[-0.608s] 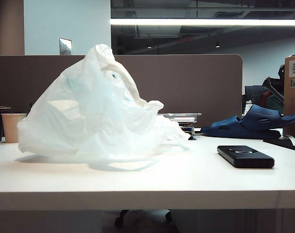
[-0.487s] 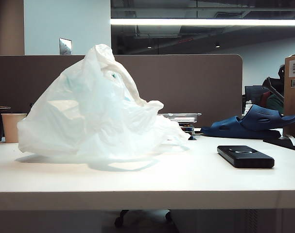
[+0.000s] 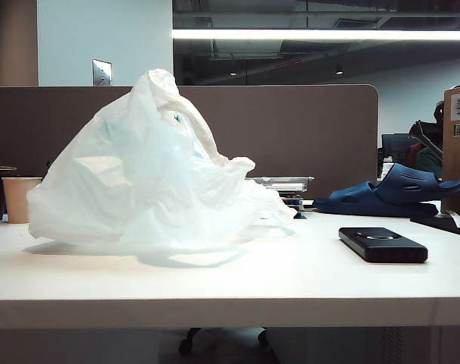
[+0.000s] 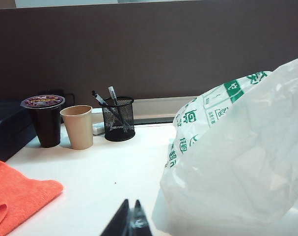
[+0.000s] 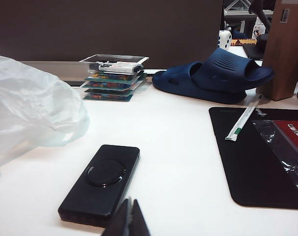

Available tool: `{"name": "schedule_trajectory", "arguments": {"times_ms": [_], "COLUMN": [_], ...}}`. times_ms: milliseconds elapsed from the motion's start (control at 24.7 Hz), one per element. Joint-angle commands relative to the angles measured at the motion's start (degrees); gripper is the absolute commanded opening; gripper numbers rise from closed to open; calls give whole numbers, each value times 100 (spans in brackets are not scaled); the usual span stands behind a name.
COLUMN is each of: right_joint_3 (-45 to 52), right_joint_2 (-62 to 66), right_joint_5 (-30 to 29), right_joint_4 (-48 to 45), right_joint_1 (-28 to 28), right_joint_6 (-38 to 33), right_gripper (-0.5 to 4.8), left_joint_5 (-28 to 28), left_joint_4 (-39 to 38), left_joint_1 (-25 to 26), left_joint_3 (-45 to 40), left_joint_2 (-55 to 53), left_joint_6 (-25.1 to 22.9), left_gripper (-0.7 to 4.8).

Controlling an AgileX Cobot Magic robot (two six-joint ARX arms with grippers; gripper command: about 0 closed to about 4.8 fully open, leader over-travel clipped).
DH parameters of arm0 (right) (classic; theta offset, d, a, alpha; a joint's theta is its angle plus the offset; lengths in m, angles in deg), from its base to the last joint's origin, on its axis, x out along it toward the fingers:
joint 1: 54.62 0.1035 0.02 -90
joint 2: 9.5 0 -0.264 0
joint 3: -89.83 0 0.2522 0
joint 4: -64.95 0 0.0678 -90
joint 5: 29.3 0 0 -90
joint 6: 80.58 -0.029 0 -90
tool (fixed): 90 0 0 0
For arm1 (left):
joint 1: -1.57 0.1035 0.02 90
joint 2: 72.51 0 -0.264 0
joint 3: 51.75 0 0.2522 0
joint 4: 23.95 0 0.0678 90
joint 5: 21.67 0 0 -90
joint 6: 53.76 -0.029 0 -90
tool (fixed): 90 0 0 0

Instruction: Put the power bank into the bag.

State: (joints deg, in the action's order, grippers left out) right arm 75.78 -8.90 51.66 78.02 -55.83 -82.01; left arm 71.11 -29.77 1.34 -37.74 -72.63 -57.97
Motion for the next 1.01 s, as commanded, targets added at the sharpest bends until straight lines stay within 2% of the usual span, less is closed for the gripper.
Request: {"name": "schedule_trajectory", "arguments": {"times_ms": [41,162,324,406,487,771,852,1014], "right_joint_3": [-9,-122,-378,-688,-1045,-1897,-2446,-3185], "right_joint_2": [-68,-66,-59,-55,-52,-11,103,411], "right_joint_5": [-2,17,44,35,35,59,59,59], "right_joint_4": [-131,-118,59,522,957,1700,2127,2214], "right_joint_1": [9,9,9,9,9,9,7,7], "right_joint_6": [13,7,-37,-221,-221,-326,-315,-304], "right_gripper": [-5,-5,-5,-5,-5,-5,-4,-5], "left_joint_5": [9,262,1027,1606,1961,2597,2817,2973], "left_joint_4": [79,85,87,-42,-354,-1014,-1375,-1862], "left_joint_1": [-9,-9,-9,-9,-9,-9,-9,-9], "left_joint_3": [28,37,44,103,260,743,1038,1316], "left_joint_2": [0,0,0,0,0,0,0,0], "left_joint_6": [15,15,15,15,15,17,17,15], "left_gripper": [-6,-6,-6,-6,-6,-6,-6,-6]}}
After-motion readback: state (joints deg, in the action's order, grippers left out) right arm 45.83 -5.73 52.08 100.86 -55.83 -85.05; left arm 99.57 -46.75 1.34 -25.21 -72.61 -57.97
